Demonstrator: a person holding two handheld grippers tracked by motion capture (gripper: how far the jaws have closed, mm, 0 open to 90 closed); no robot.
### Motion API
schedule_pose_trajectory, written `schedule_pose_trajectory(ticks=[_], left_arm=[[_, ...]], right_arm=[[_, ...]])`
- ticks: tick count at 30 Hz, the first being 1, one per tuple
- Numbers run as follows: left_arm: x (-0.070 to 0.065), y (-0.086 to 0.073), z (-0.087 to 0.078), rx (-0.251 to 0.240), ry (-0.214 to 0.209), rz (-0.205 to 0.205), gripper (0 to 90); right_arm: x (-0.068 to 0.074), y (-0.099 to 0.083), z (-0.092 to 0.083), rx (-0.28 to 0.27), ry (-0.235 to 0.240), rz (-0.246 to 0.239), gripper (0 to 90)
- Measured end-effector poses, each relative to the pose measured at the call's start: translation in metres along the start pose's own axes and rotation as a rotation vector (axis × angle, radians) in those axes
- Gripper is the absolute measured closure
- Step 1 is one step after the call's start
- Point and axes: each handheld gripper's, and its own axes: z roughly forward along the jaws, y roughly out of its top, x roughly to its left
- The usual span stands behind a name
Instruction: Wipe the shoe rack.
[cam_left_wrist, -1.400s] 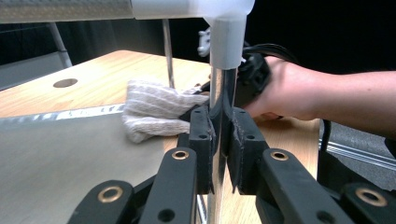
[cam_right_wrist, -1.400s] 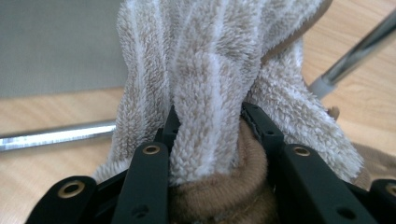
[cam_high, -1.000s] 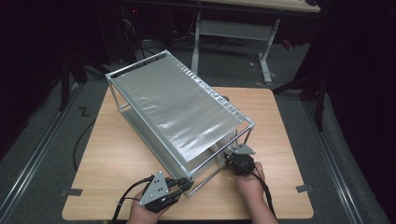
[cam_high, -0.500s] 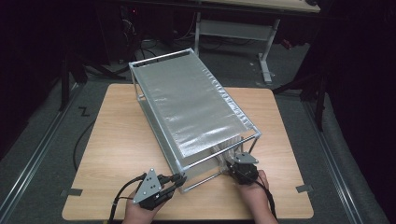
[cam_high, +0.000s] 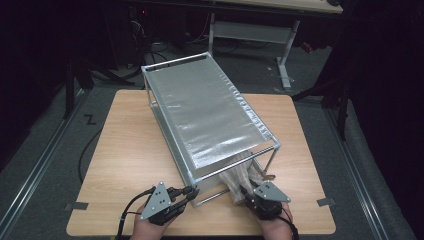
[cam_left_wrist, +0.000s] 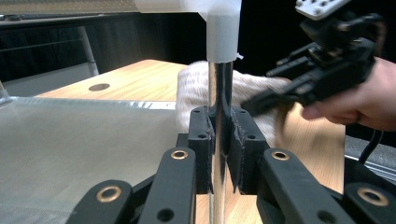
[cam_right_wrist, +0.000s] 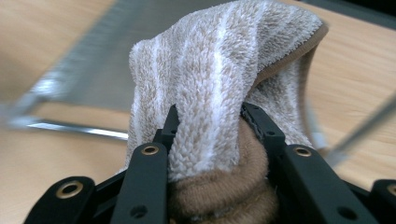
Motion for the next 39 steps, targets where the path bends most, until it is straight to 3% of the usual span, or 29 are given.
schedule_pose_trajectory(ticks=[11,16,25,39], left_arm=[[-0.002,0.000,0.003,-0.008,-0.001,0.001,80.1],[-0.002,-0.001,0.003,-0.008,0.004,0.003,80.0],[-0.003,-0.001,0.002,-0.010,0.008,0.006,79.9],[-0.003,-0.002,0.002,-0.006,0.007,0.013,79.6]], right_arm=[[0.061,-0.002,0.029,0.061,0.222,-0.058,63.7],[0.077,-0.004,0.041,0.101,0.201,-0.132,63.4],[0.046,-0.008,0.038,0.133,0.088,-0.077,62.8],[-0.028,-0.022,0.029,0.159,-0.095,0.087,62.5]])
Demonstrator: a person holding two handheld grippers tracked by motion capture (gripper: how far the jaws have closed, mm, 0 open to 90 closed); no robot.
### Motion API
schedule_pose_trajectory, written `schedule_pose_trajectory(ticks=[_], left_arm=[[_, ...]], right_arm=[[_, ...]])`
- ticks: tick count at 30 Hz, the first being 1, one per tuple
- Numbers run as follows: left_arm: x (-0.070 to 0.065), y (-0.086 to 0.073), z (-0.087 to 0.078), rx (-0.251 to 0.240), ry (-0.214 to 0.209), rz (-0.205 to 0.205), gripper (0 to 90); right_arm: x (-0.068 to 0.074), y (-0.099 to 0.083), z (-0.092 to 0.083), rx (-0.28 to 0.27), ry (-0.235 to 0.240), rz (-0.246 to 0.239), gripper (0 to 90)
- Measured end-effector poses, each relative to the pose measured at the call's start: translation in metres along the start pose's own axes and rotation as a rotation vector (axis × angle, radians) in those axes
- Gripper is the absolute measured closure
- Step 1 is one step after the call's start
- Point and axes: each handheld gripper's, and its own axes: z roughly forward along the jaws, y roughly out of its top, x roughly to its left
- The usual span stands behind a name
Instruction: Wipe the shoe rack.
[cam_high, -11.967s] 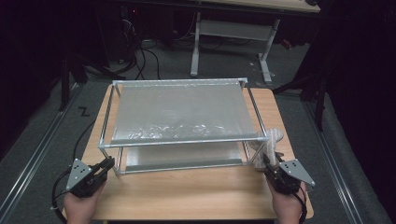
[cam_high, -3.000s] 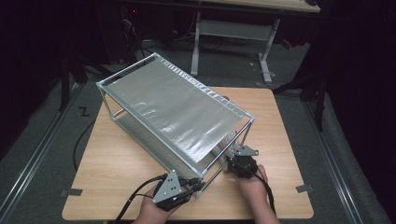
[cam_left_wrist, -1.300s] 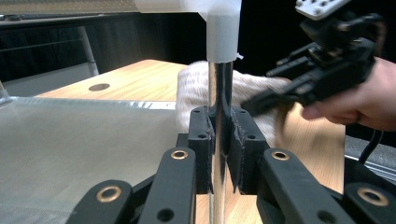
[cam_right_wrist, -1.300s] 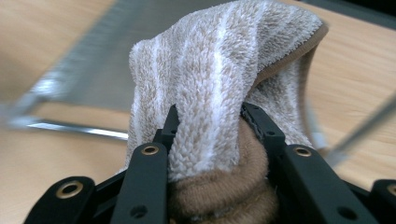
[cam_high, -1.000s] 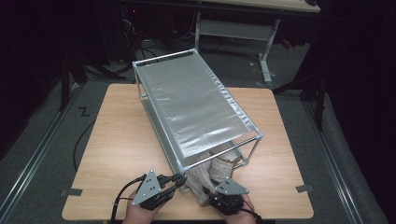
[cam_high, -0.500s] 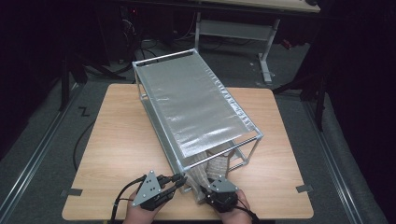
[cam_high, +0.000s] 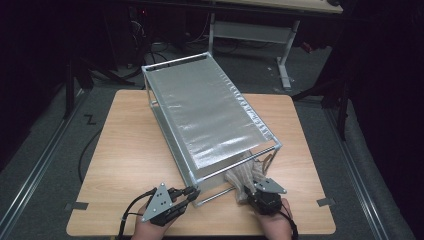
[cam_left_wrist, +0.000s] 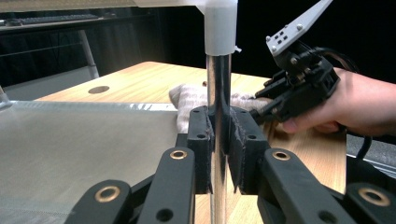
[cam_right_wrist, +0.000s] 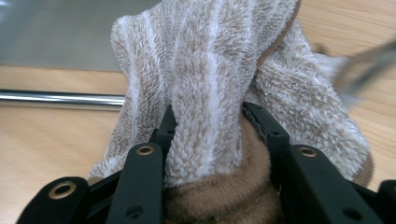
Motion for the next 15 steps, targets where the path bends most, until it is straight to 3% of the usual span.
schedule_pose_trajectory(ticks=[7,12,15], left_arm=[[-0.001,0.000,0.000,0.002,0.005,0.003,79.6],[0.000,0.000,0.000,0.002,0.003,0.003,79.7],[0.000,0.000,0.000,0.002,0.002,0.002,79.7]], right_arm=[[-0.026,-0.004,-0.001,0.005,-0.094,0.031,62.4],[-0.027,-0.005,0.000,0.011,-0.086,0.033,62.5],[-0.022,-0.004,0.001,0.019,-0.053,0.026,62.6]])
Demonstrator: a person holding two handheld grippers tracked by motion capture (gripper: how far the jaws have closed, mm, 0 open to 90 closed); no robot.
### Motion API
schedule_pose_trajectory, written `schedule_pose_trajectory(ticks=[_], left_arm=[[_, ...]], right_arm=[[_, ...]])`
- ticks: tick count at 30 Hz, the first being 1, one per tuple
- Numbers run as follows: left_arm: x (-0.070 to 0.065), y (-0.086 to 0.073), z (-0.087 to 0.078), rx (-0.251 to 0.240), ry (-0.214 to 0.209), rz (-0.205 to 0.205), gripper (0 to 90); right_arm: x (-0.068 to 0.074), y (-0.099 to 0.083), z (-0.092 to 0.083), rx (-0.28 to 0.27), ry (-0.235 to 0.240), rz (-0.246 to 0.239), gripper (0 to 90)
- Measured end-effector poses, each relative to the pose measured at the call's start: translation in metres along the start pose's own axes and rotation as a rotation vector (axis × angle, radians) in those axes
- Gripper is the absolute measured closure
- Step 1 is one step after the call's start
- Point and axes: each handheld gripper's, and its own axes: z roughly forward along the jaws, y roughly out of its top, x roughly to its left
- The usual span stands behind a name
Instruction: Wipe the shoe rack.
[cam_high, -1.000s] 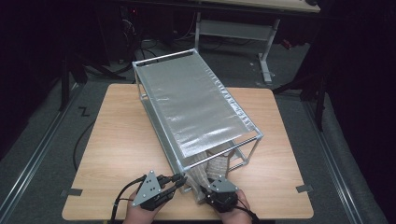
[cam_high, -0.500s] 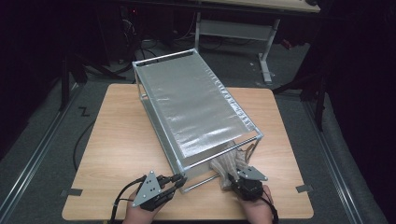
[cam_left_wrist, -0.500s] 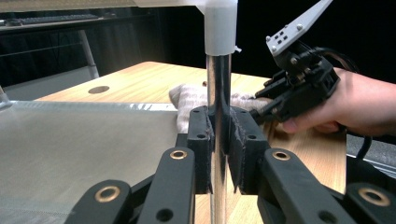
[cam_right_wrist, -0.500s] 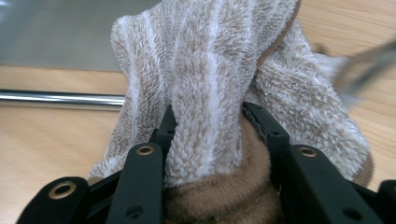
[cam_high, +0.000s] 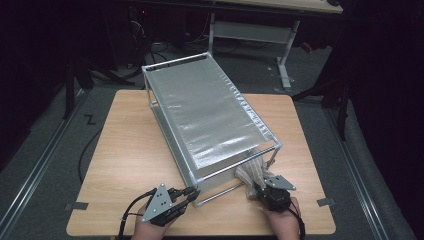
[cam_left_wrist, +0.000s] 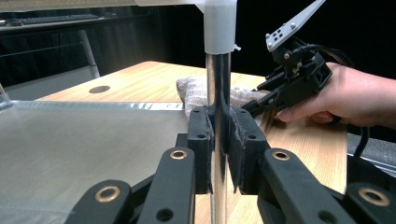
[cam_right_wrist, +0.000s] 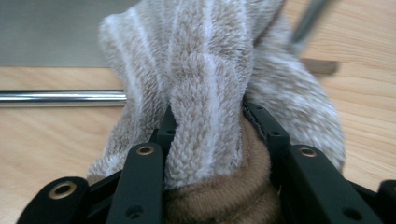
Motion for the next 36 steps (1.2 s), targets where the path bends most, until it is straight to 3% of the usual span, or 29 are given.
schedule_pose_trajectory(ticks=[5,15,28,32,36], left_arm=[[0.000,0.000,0.000,-0.001,0.000,-0.001,79.7],[0.000,-0.001,0.001,0.001,-0.003,-0.003,79.6],[0.000,-0.001,0.001,0.004,-0.002,-0.001,79.5],[0.000,-0.001,0.001,0.004,-0.003,-0.001,79.6],[0.000,-0.001,0.001,0.007,-0.002,0.000,79.6]], right_arm=[[0.013,0.001,0.000,0.001,0.045,-0.029,62.6],[0.051,0.004,-0.002,-0.010,0.160,-0.112,62.2],[0.119,0.009,-0.008,-0.025,0.332,-0.259,61.7],[0.134,0.009,-0.011,-0.032,0.337,-0.310,61.7],[0.130,0.009,-0.010,-0.026,0.333,-0.303,61.8]])
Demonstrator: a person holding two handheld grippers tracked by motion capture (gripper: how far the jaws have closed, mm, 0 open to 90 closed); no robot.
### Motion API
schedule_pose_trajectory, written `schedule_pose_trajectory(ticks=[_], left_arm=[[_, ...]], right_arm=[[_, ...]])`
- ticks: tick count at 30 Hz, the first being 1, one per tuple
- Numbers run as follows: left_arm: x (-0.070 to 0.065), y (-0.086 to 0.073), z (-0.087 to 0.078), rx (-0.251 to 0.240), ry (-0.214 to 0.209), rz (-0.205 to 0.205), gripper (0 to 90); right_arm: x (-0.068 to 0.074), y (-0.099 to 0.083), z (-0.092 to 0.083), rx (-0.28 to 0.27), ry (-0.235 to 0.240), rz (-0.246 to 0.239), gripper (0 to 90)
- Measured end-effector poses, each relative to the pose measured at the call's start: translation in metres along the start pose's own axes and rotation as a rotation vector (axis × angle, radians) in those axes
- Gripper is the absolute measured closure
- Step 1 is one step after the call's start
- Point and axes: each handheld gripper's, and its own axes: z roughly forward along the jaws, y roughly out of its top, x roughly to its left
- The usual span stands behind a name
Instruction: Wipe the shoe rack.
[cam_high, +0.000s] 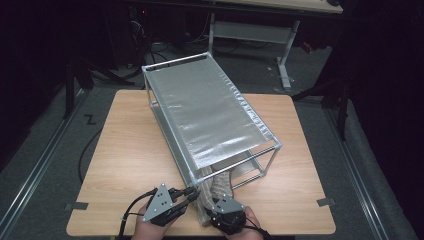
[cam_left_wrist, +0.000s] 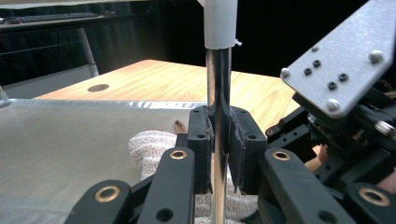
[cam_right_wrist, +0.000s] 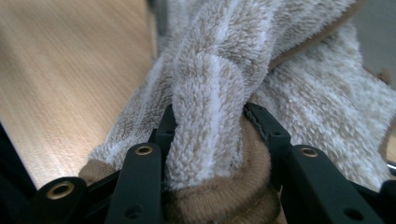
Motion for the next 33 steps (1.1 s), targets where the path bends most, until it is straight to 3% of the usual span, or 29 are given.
schedule_pose_trajectory(ticks=[6,33], left_arm=[[0.000,0.000,0.000,0.001,-0.002,0.000,79.6],[0.001,0.000,0.000,0.006,-0.009,0.000,79.7]], right_arm=[[-0.014,-0.005,-0.004,0.013,-0.043,0.027,61.8],[-0.122,-0.047,-0.034,0.045,-0.299,0.312,61.9]])
